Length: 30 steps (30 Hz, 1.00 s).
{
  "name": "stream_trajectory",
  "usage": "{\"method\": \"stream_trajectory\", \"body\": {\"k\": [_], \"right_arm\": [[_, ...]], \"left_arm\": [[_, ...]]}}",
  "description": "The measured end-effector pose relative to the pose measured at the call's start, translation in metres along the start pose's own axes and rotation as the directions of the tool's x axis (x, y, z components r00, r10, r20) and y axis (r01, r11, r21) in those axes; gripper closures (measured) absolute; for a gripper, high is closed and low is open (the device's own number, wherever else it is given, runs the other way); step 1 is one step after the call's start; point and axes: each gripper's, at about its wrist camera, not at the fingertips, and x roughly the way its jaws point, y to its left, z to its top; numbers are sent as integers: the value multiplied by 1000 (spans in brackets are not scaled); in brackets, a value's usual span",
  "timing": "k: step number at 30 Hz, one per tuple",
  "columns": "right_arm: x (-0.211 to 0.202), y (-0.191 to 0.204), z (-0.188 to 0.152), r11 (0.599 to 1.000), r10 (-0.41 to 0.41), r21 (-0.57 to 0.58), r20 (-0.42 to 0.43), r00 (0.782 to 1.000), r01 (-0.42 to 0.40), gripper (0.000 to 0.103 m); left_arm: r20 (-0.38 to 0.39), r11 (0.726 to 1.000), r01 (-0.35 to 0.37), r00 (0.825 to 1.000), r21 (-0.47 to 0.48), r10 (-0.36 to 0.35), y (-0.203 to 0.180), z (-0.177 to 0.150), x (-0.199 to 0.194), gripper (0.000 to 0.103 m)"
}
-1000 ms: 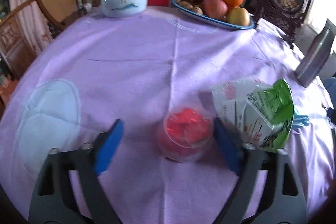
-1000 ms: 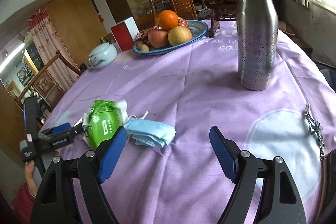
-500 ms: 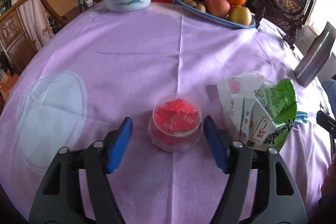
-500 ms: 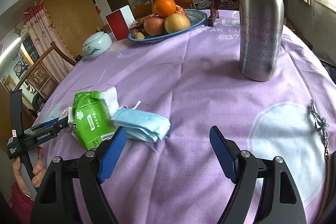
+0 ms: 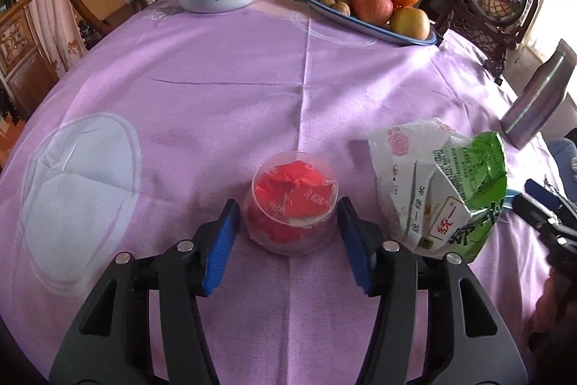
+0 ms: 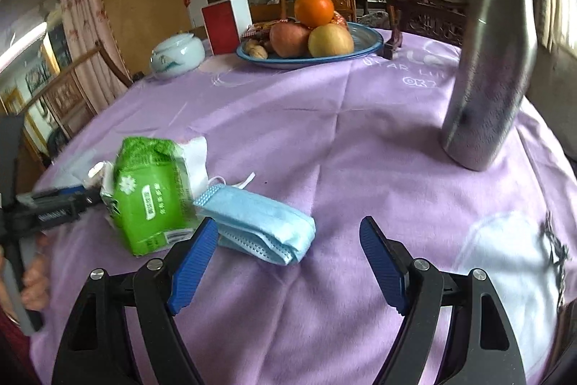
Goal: Collect trash
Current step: 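Close the left tool around the clear cup of red pieces while the right grasps the blue masks, then carry the clear cup and blue masks to the red wastebasket and open both tools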
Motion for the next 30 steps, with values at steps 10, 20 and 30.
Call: {"method": "stream_trajectory", "body": {"k": [10, 20, 30], "right_arm": [[-36, -12, 7, 995, 88, 39, 112, 990, -93, 82], [-46, -20, 10, 988, 130, 73, 116, 985, -139, 81], [-51, -24, 6, 983, 130, 115, 122, 984, -144, 81]], "left_arm": [[40, 999, 11, 999, -35, -9, 8, 2, -9, 47], [24, 1000, 0, 1000, -19, 0, 6, 1, -4, 47], [179, 997, 49, 983, -62, -37, 19, 4, -37, 48]]}}
